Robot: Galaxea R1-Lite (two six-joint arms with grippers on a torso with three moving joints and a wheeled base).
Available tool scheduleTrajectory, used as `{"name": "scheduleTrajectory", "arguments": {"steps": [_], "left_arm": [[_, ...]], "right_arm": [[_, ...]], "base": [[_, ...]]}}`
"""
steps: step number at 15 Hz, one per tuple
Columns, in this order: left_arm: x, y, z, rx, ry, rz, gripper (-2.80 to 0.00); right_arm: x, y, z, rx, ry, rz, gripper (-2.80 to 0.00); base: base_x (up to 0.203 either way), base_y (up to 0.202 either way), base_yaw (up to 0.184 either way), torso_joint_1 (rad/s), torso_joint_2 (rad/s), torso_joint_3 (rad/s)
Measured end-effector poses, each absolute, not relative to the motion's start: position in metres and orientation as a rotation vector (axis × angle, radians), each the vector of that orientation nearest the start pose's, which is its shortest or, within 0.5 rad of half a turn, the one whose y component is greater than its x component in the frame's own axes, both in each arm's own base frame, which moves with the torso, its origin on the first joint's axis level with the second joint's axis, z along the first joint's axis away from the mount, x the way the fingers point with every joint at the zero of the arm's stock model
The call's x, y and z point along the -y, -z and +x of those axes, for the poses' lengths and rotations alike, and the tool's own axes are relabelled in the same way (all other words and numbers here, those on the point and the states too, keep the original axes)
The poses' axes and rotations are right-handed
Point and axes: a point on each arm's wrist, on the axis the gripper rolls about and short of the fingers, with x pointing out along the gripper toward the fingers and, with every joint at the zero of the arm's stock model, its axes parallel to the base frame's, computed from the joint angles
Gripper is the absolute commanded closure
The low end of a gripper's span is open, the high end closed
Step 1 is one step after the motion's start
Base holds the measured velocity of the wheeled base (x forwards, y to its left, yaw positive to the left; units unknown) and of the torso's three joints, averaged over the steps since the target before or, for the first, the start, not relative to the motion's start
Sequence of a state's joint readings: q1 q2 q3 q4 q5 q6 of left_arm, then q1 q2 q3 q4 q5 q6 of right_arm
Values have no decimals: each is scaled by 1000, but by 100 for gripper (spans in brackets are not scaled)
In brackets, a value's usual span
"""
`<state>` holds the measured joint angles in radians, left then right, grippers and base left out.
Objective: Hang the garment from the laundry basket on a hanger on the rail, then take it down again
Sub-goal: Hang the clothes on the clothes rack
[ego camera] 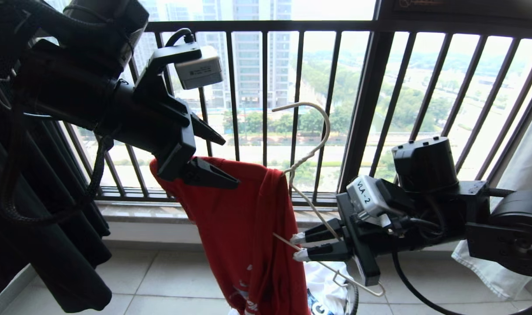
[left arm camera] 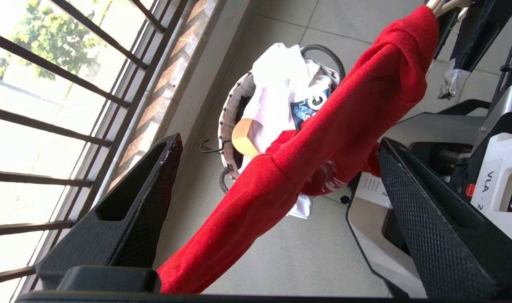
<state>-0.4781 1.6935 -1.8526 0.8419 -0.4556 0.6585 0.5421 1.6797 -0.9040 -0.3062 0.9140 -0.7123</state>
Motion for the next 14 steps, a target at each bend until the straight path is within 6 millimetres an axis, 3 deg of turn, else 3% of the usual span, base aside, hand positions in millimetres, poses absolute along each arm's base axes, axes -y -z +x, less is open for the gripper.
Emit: {"name": "scheduleTrajectory", "arguments": {"steps": [14], "left_arm": [[161, -336, 247, -373, 1243, 488, -280]], "right_arm": [[-150, -207, 228, 106, -1544, -460, 0]], "base": [[0, 0, 0, 0, 0, 0]]}}
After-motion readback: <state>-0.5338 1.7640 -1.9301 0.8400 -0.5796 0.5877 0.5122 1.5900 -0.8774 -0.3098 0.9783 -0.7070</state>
